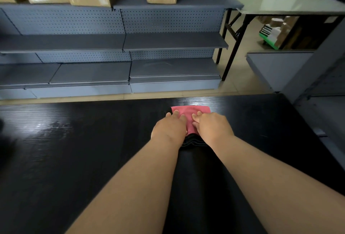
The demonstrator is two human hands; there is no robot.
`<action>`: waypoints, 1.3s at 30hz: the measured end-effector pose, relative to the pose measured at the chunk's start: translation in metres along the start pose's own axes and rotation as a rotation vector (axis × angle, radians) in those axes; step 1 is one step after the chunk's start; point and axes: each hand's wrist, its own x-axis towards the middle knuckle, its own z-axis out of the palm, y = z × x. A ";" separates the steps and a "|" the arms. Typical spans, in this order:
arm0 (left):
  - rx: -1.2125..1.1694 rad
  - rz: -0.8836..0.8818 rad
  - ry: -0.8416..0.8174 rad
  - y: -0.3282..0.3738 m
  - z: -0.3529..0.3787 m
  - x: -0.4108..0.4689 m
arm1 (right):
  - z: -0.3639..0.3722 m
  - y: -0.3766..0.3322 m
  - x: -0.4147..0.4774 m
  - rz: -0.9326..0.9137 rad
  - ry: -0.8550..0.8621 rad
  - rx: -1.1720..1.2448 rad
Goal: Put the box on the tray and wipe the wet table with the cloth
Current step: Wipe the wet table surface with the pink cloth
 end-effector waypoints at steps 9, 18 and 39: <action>0.003 0.070 -0.019 0.022 0.040 -0.116 | 0.029 -0.022 -0.126 0.025 -0.006 -0.006; 0.032 0.090 -0.049 0.012 0.097 -0.280 | 0.066 -0.093 -0.281 0.012 -0.068 -0.006; 0.044 -0.039 -0.075 -0.037 0.151 -0.454 | 0.097 -0.199 -0.404 -0.196 -0.090 -0.037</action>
